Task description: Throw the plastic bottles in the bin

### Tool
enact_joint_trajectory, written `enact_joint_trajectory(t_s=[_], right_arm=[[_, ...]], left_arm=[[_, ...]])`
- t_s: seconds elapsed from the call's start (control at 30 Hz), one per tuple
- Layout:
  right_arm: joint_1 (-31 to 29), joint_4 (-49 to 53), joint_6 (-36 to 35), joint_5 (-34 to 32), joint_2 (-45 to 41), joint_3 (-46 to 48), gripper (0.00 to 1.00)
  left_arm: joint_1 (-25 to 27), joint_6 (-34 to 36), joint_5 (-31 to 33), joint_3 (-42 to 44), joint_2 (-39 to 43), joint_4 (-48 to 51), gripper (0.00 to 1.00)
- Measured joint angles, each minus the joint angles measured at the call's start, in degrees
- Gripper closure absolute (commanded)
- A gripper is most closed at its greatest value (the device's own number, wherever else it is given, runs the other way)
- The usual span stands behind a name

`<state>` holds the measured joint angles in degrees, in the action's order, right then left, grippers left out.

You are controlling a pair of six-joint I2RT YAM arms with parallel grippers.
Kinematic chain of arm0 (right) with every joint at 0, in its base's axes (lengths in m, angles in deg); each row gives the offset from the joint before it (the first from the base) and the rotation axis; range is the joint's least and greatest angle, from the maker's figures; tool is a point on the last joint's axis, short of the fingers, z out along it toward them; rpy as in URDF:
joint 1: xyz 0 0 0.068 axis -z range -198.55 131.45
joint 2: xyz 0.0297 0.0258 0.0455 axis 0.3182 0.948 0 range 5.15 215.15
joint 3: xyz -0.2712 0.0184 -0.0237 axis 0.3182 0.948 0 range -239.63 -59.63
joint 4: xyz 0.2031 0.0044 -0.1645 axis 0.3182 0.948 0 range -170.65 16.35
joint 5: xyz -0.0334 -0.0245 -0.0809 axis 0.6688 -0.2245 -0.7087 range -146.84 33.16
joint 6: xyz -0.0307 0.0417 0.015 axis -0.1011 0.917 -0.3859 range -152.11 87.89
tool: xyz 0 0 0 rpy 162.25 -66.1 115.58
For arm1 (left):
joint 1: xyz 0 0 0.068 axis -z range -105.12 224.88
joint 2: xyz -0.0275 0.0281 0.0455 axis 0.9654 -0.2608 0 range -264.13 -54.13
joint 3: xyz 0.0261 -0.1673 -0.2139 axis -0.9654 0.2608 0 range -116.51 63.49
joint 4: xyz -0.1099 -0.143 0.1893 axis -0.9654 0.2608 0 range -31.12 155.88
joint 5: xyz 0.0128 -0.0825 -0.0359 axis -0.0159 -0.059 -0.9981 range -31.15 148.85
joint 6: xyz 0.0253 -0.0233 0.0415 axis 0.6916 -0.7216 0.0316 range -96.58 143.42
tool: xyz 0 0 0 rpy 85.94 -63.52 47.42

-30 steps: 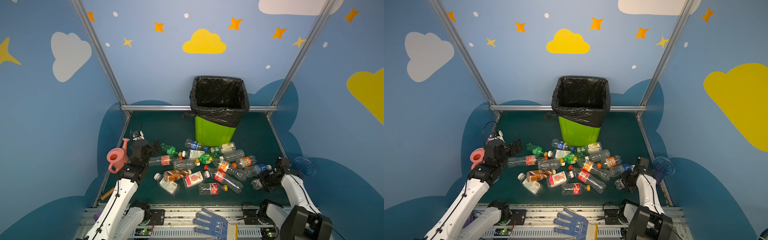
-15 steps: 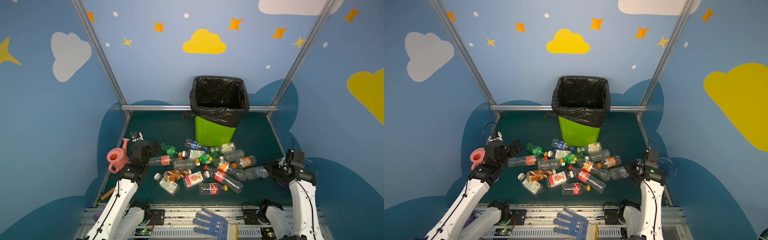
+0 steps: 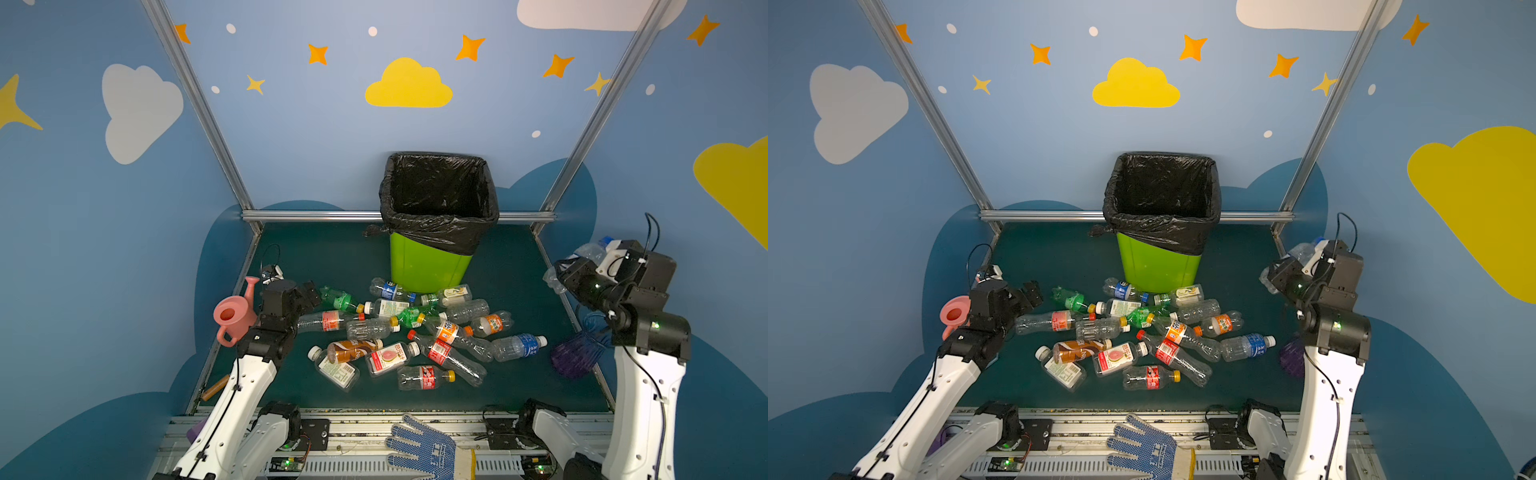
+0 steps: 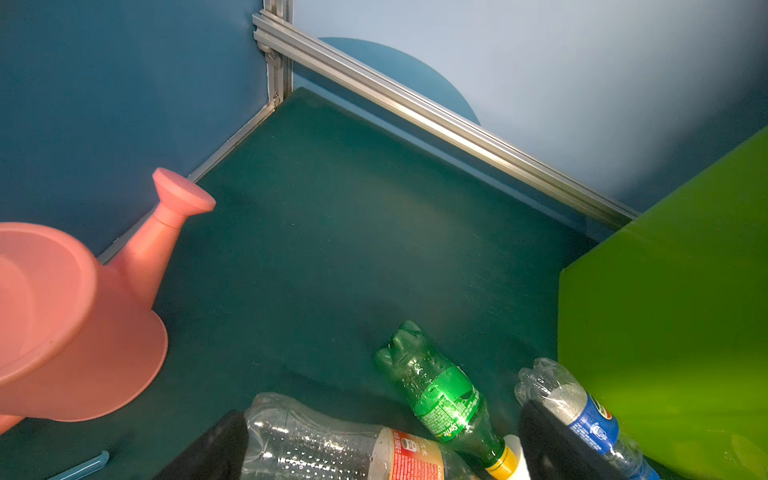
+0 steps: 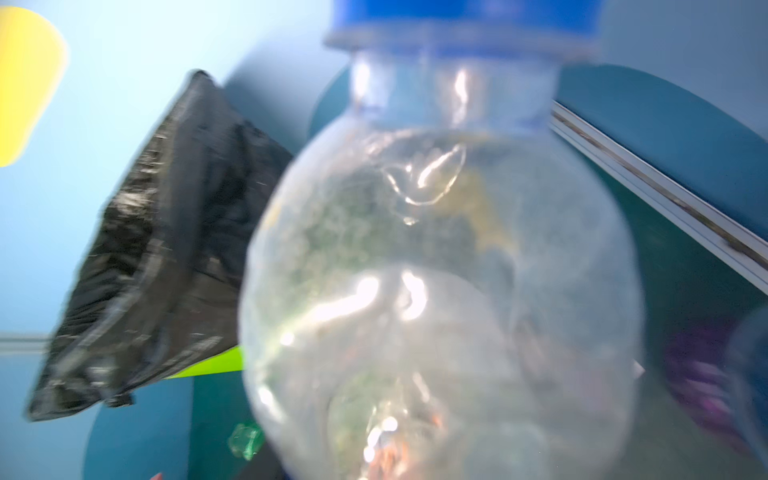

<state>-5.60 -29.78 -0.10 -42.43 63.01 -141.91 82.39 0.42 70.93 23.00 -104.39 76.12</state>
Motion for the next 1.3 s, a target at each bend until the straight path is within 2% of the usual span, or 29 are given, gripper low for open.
enact_joint_trajectory(t_s=[0.2,0.47,0.53,0.63,0.7,0.77,0.9,1.0,1.1,1.23,1.3], right_arm=[[-7.69,-2.86,-3.06,1.66,11.72,-10.69,0.61],[-12.81,-4.09,-7.02,1.84,18.86,-19.26,0.61],[-13.25,-2.89,-8.96,0.76,20.55,-24.57,0.60],[-13.60,-1.25,-12.17,-2.21,23.56,-38.25,0.58],[-13.60,-2.27,-14.25,-4.52,23.50,-46.31,0.56],[-13.57,-5.60,-15.67,-6.75,20.09,-49.59,0.56],[-13.57,-13.35,-14.95,-7.21,11.06,-47.04,0.55],[-15.34,-20.22,-11.65,-2.73,10.62,-46.23,0.51],[-22.67,-19.80,-11.85,1.20,21.81,-51.65,0.42],[-28.76,-7.04,-14.82,3.34,52.65,-77.35,0.31],[-29.59,0.35,-15.28,3.56,64.48,-84.08,0.21]], left_arm=[[-0.02,-1.51,-1.68,0.00,-2.49,-1.27,0.00],[-0.15,-2.49,-2.54,0.00,-3.39,-1.95,0.00],[-0.61,-2.49,-2.56,0.00,-3.91,-2.47,0.00],[-2.34,-2.56,-2.73,-0.50,-5.86,-2.40,0.00],[-3.65,-2.69,-2.82,-0.76,-6.97,-2.38,0.00],[-4.83,-2.97,-3.06,-0.76,-7.39,-2.36,0.00],[-5.81,-3.85,-4.00,-0.76,-7.45,-2.36,0.00],[-5.88,-4.52,-4.61,-0.76,-7.43,-2.10,0.00],[-5.90,-4.98,-5.11,-0.76,-7.34,-1.79,0.00],[-5.97,-5.14,-5.14,-0.79,-7.15,-0.79,0.00],[-6.10,-5.11,-5.11,-0.81,-6.75,0.02,0.00]])
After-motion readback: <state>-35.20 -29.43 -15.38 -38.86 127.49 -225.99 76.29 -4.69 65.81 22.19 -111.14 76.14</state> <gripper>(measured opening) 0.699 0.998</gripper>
